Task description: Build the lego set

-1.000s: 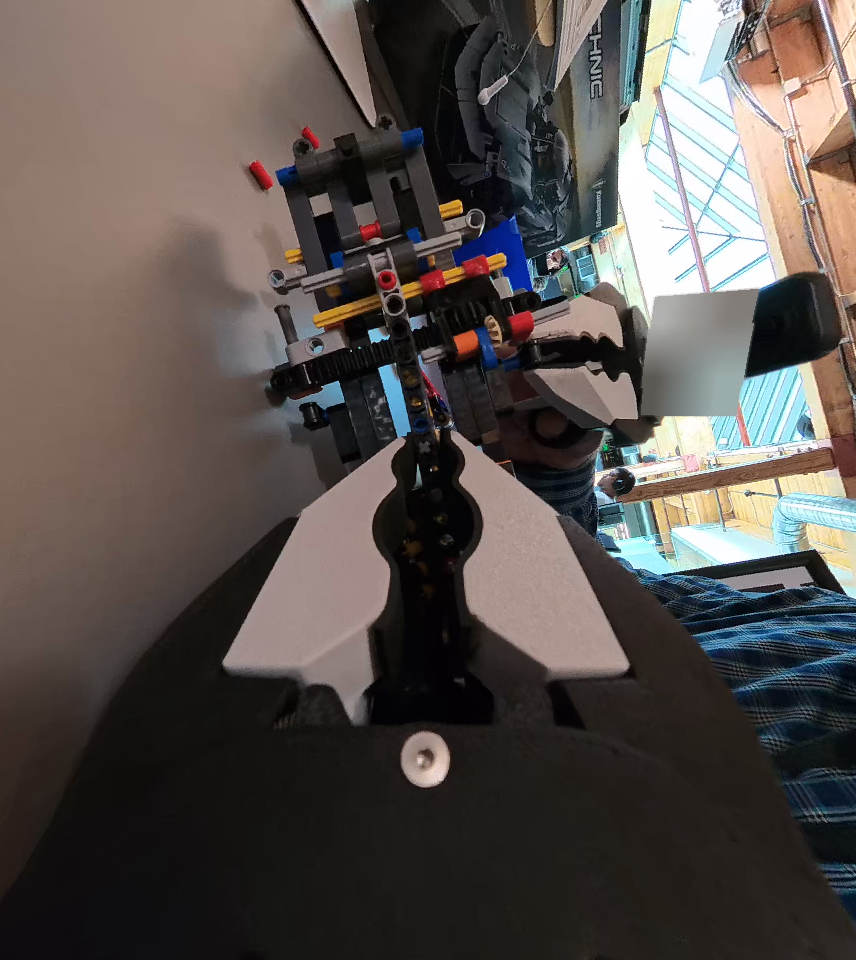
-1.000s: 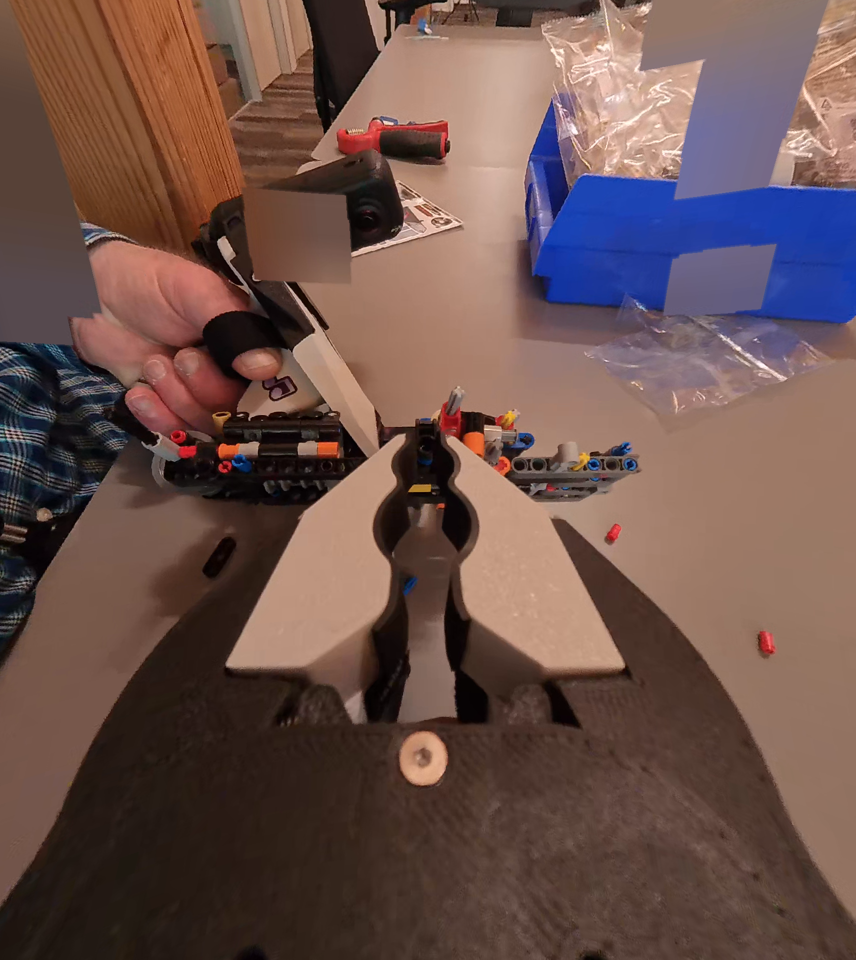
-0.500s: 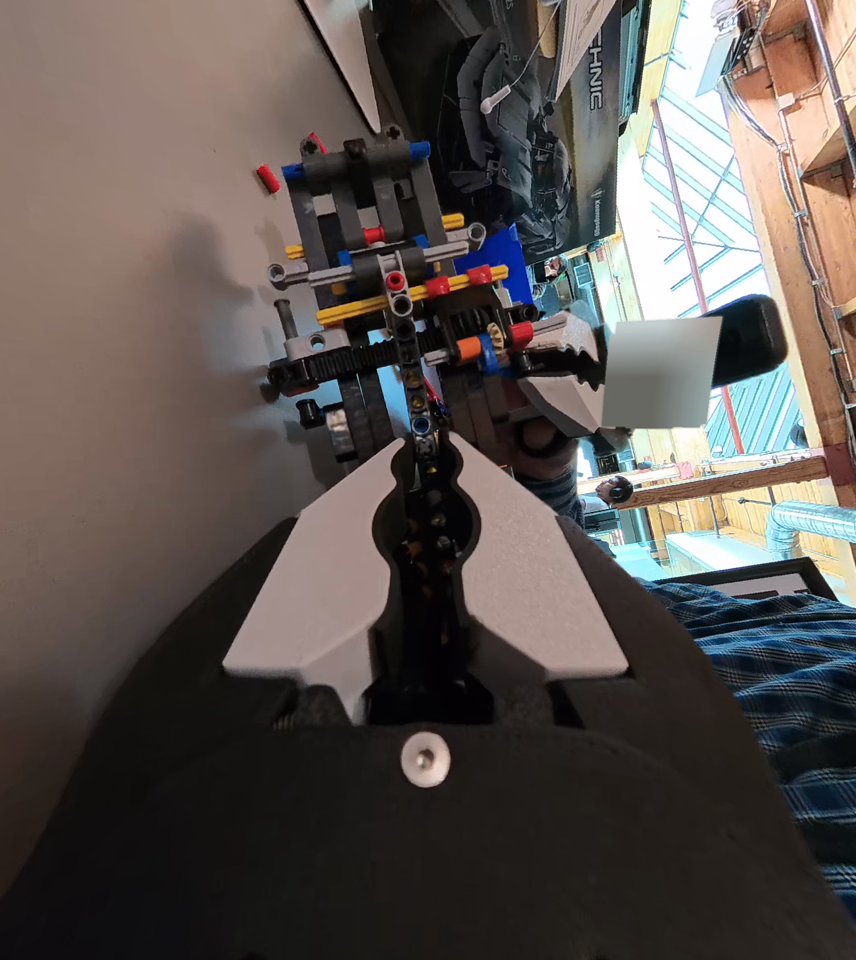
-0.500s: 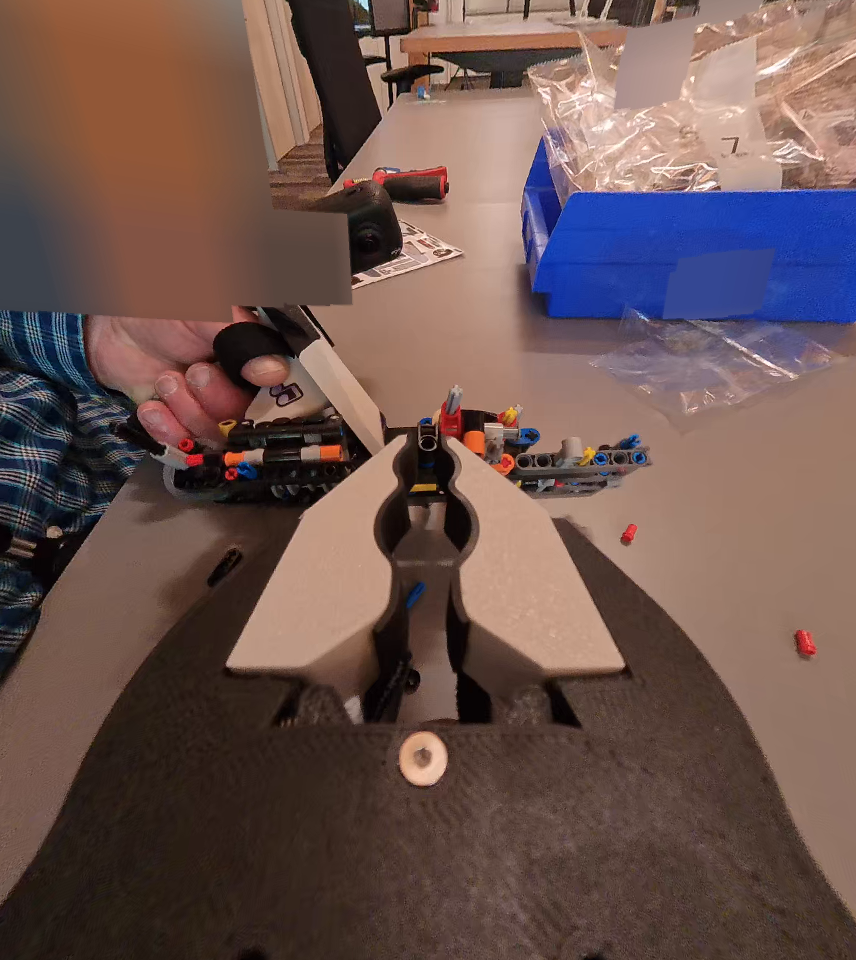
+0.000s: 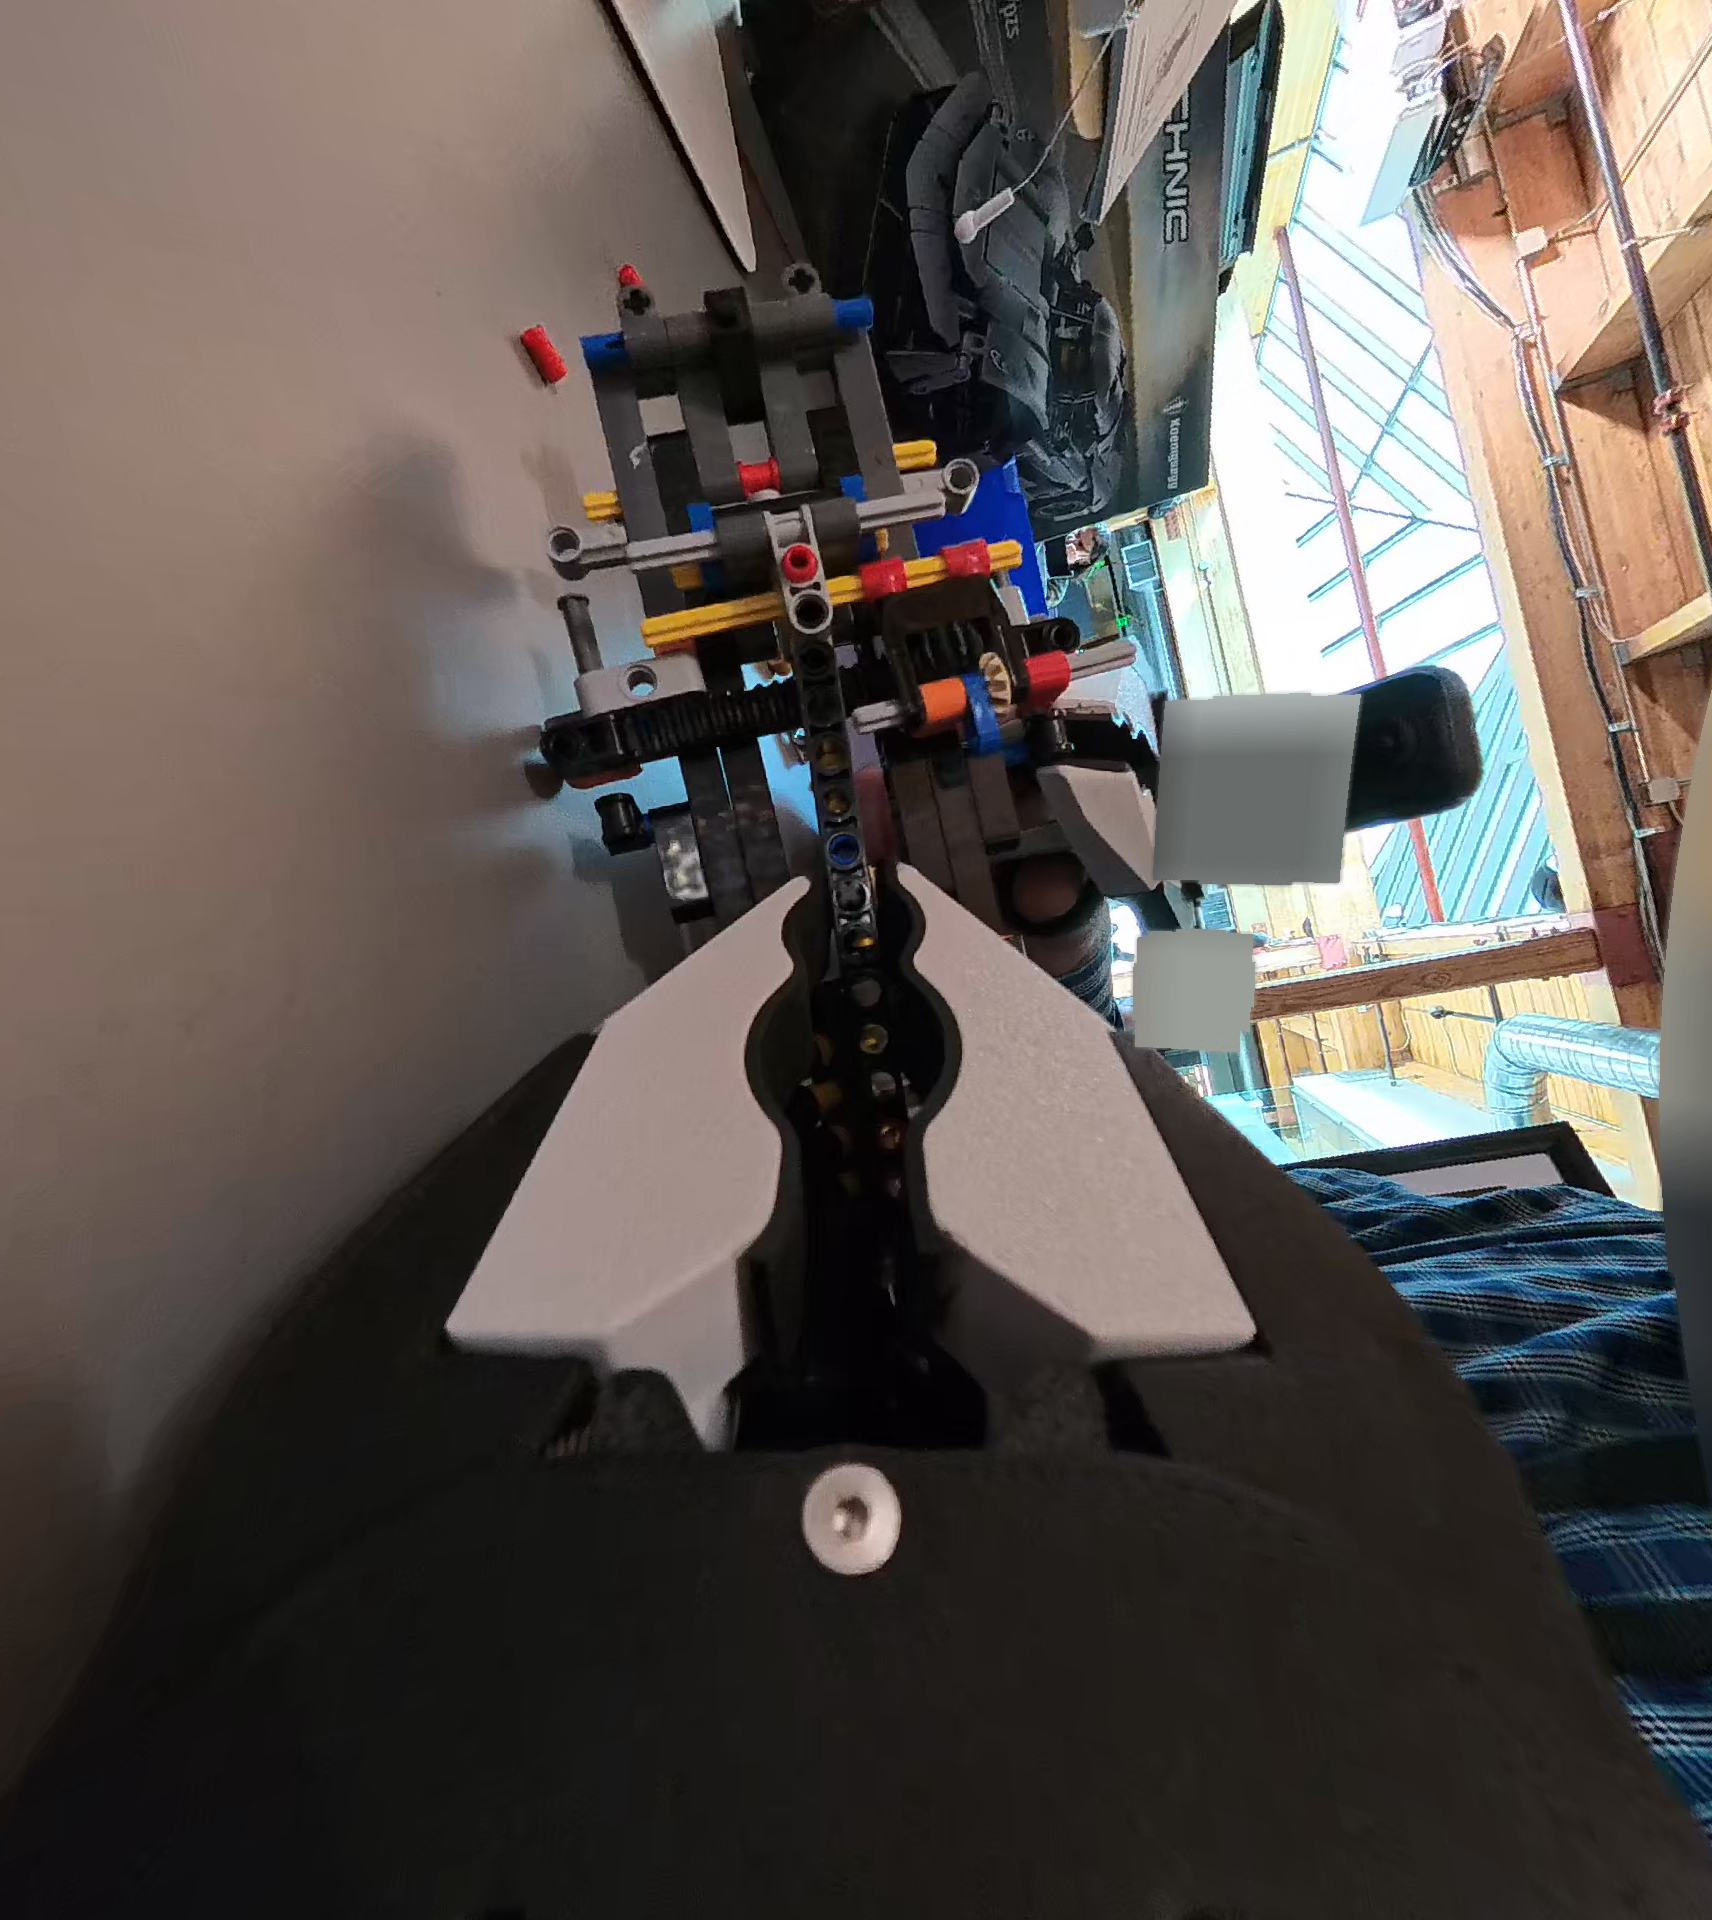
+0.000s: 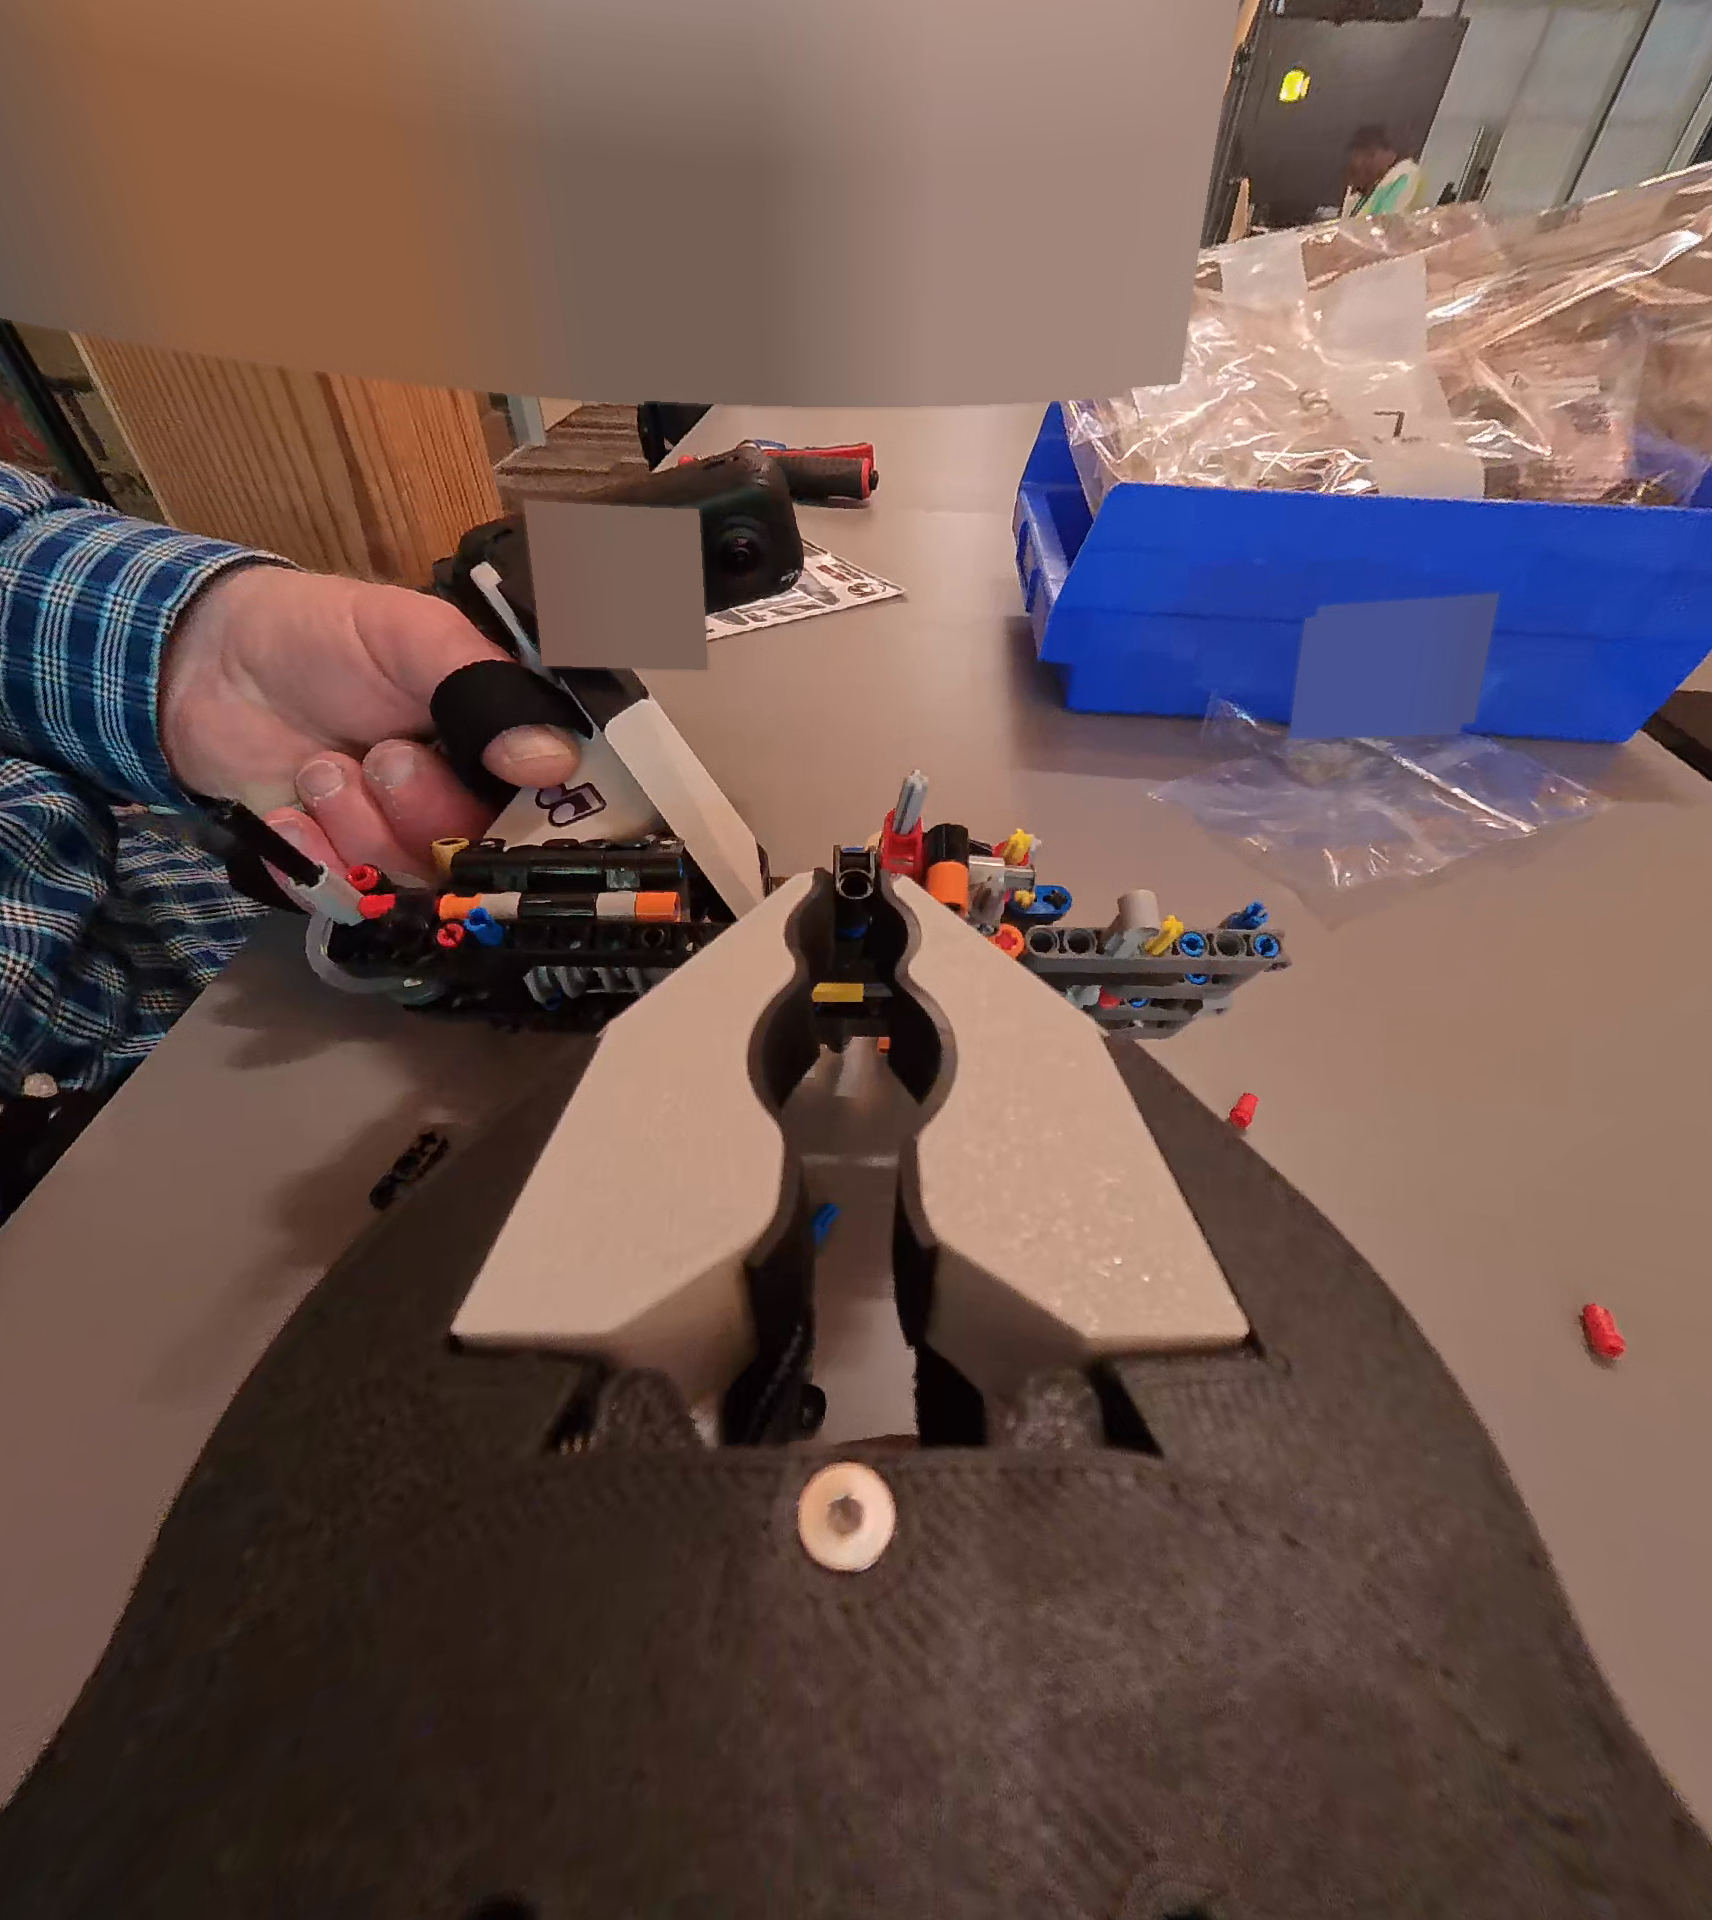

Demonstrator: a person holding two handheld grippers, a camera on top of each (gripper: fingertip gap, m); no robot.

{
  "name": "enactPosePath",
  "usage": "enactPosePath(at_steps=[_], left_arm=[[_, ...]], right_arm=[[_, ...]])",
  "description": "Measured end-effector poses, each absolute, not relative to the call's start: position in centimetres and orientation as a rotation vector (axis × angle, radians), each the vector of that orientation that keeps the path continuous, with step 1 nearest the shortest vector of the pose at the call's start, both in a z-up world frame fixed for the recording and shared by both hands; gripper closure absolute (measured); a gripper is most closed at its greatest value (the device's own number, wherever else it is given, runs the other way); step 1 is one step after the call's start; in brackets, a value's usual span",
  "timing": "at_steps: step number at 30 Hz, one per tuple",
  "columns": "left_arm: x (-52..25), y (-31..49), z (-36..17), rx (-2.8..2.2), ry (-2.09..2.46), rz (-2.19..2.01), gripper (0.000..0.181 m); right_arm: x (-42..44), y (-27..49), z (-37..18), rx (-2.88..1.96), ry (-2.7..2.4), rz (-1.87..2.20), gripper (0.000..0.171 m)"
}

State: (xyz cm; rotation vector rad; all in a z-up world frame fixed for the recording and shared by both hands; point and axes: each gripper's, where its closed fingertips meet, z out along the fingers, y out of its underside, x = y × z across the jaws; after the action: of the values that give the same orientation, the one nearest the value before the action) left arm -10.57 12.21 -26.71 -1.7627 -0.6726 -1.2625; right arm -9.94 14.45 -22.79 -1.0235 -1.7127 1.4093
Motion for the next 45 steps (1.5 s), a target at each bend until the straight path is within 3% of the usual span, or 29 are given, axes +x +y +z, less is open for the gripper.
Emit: enactPosePath(at_steps=[10,16,21,36,45], left_arm=[[-10.9,12.2,-26.7,-1.743,-0.691,-1.276,0.174],[-10.9,12.2,-26.6,-1.744,-0.686,-1.272,0.174],[-10.9,12.2,-26.6,-1.747,-0.683,-1.269,0.174],[-12.2,11.6,-24.3,-1.809,-0.521,-1.102,0.174],[-17.6,7.8,-22.0,-1.765,-0.549,-0.954,0.175]], right_arm=[[-10.1,14.6,-23.4,-1.141,-1.762,1.319,0.163],[-9.9,14.5,-23.1,-1.120,-1.789,1.260,0.171],[-9.4,14.5,-22.5,-1.102,-1.813,1.213,0.162],[-8.2,16.4,-23.1,-1.236,-1.866,1.127,0.164],[-12.1,12.8,-26.2,-1.318,-1.985,0.970,0.148]])
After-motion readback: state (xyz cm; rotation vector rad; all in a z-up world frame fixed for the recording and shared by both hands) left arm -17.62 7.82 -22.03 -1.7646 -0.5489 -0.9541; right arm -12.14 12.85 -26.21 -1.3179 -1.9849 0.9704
